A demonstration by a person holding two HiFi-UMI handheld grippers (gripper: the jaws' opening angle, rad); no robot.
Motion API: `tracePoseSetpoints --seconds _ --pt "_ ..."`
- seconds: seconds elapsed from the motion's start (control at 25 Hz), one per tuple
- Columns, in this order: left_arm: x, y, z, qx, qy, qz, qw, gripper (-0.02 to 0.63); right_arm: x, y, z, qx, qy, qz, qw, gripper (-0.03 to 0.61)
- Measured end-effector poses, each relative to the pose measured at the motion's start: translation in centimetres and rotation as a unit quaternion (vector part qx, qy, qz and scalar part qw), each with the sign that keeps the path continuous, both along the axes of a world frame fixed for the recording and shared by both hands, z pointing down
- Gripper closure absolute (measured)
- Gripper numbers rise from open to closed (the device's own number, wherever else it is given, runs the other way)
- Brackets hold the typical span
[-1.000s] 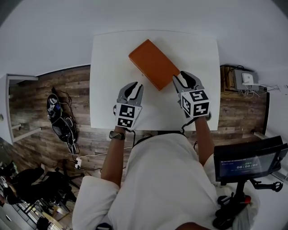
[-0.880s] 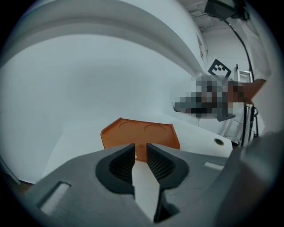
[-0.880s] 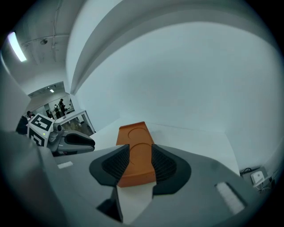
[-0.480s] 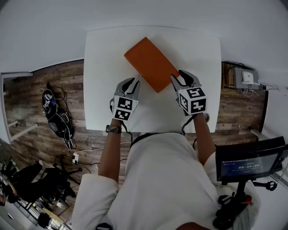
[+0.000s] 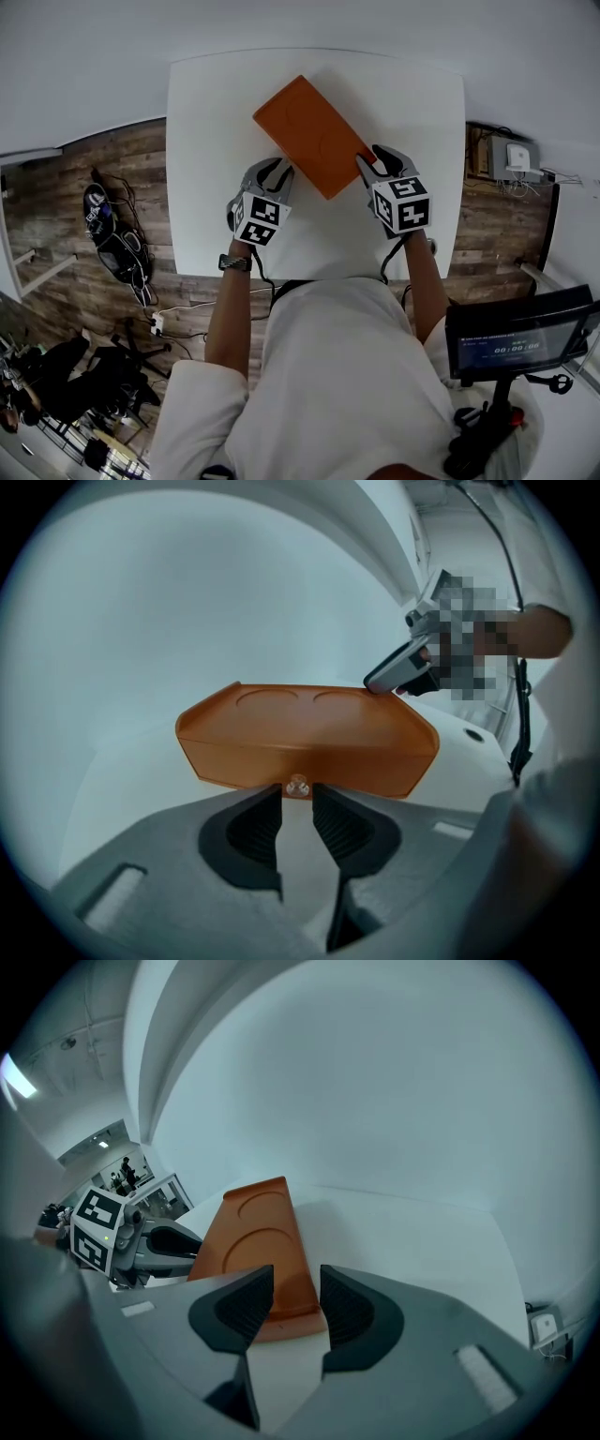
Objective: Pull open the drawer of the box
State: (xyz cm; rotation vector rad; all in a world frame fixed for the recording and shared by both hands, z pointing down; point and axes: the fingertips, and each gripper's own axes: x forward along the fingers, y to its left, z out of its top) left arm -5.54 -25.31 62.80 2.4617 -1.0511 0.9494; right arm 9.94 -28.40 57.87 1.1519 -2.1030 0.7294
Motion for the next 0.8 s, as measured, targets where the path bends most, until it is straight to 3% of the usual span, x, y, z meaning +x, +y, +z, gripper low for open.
tracePoseSetpoints --seconds 0.48,0.8 --pt "1.6 0.5 0.1 -0.007 0.026 0.061 0.9978 0.517 0.7 1.1 0.1 -0.009 -0.006 0.011 1.000 0.417" --pt "1.8 0.3 0.0 0.008 0.023 0.060 0.9979 0.534 1.1 1.0 0.1 -0.001 -0.001 0.020 1.000 0.414"
